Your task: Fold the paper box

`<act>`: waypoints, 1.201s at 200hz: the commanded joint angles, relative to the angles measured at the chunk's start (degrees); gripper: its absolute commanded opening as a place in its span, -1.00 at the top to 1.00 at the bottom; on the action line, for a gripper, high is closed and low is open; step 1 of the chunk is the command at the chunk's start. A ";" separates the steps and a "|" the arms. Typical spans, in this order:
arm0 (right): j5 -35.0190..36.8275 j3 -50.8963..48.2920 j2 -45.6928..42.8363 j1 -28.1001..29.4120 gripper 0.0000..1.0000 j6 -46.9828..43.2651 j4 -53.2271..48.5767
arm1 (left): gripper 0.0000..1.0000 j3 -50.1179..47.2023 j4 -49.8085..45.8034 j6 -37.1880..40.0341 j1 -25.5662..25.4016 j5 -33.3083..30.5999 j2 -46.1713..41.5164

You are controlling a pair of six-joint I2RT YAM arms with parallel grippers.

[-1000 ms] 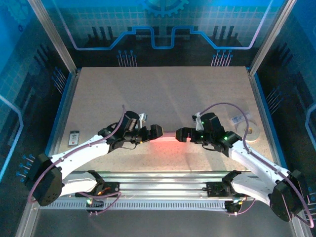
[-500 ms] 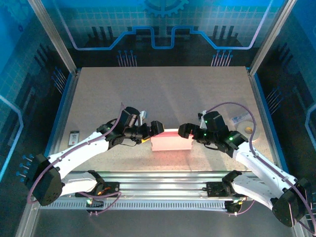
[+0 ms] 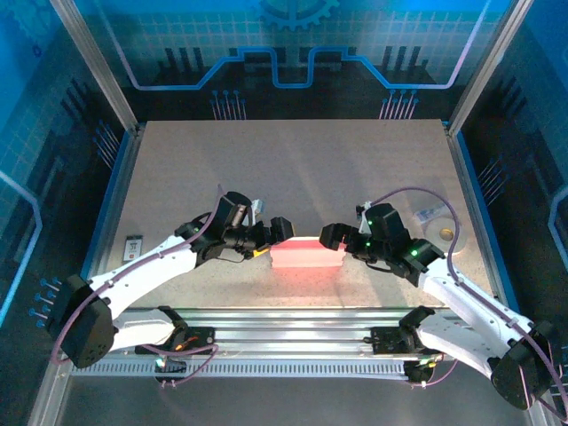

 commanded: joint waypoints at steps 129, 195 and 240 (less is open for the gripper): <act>2.16 5.06 -4.26 -1.13 -1.00 -13.66 -10.20 | -0.97 5.06 -11.37 15.06 1.93 -2.80 -5.16; 0.85 11.86 -1.95 -2.90 -0.24 -29.85 -19.68 | -0.71 10.67 -21.96 34.54 2.09 -2.66 -4.11; 2.60 12.61 0.75 -3.10 0.03 -34.04 -20.37 | -0.39 13.25 -23.91 40.03 2.05 -4.28 0.41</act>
